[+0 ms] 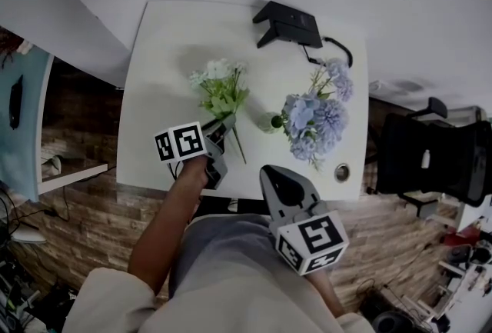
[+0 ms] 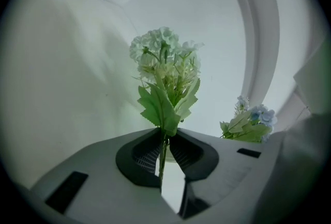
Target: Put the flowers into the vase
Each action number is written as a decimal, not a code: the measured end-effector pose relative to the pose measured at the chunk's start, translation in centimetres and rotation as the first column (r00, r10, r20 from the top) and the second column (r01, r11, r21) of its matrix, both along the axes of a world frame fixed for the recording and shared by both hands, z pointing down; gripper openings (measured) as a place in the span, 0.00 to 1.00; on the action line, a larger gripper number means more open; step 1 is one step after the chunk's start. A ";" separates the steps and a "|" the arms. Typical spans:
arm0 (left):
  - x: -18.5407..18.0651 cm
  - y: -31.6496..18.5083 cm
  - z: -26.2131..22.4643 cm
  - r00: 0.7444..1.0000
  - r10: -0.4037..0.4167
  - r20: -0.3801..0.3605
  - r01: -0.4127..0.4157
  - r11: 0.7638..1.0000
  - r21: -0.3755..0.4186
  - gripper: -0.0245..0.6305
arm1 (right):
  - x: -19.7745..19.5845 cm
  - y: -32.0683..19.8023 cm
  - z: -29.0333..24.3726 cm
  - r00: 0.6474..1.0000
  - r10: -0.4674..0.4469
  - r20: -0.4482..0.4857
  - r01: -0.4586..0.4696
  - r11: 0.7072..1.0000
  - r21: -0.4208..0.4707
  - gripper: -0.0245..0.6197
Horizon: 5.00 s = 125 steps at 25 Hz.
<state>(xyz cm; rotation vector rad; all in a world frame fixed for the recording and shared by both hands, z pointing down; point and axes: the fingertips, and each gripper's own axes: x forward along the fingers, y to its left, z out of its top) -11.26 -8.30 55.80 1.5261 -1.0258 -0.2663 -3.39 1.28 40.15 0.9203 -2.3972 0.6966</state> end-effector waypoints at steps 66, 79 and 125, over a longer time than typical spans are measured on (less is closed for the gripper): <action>1.1 -3.7 -20.1 0.987 -0.062 0.149 -0.019 0.871 0.490 0.15 | 1.1 -0.3 -2.0 0.991 0.109 0.076 -0.116 0.989 0.091 0.07; 2.8 -5.4 -18.8 0.980 -0.089 0.178 -0.013 0.864 0.503 0.15 | 2.9 -0.9 -1.5 0.988 0.145 0.053 -0.149 0.987 0.069 0.07; 6.1 -3.9 -15.0 0.919 -0.157 0.363 -0.120 0.763 0.635 0.15 | 5.3 -0.8 -0.9 0.984 0.177 -0.012 -0.176 0.982 0.067 0.07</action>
